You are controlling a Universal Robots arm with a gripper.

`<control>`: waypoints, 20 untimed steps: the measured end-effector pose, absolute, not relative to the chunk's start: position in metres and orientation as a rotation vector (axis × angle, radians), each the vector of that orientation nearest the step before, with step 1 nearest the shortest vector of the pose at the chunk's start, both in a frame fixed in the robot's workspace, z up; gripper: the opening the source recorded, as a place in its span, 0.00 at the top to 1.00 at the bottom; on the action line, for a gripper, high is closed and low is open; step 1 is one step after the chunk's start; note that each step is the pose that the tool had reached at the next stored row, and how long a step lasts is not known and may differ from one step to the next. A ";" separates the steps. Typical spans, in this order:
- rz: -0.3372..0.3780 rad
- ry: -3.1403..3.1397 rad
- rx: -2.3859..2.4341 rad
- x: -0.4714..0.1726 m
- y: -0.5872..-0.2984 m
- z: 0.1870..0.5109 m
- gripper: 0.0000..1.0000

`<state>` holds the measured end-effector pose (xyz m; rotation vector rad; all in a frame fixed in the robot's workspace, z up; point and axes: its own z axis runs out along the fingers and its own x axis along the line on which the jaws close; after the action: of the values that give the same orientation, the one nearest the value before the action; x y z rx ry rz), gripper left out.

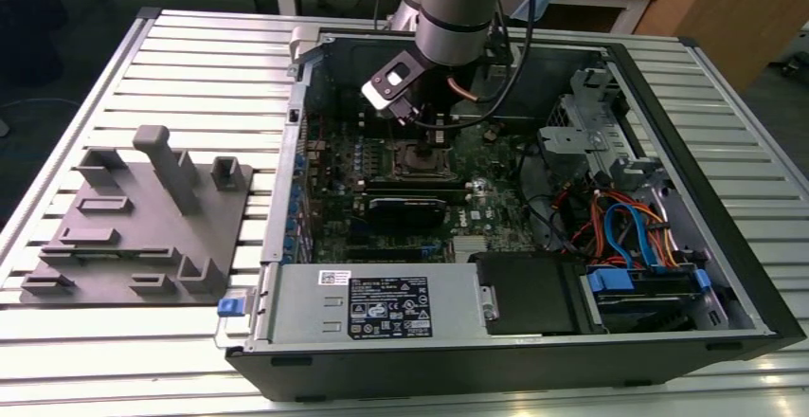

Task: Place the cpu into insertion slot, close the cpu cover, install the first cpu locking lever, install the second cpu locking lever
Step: 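Install the first cpu locking lever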

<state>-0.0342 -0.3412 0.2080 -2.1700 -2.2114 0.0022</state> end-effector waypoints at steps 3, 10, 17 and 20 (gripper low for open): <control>0.002 -2.209 -2.172 -0.034 -0.341 0.208 0.90; 0.002 -2.209 -2.172 -0.034 -0.341 0.208 0.90; 0.002 -2.209 -2.172 -0.034 -0.341 0.215 0.90; 0.002 -2.209 -2.172 -0.034 -0.341 0.221 0.90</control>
<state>-0.0342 -0.3413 0.2206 -2.1724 -2.2091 0.0024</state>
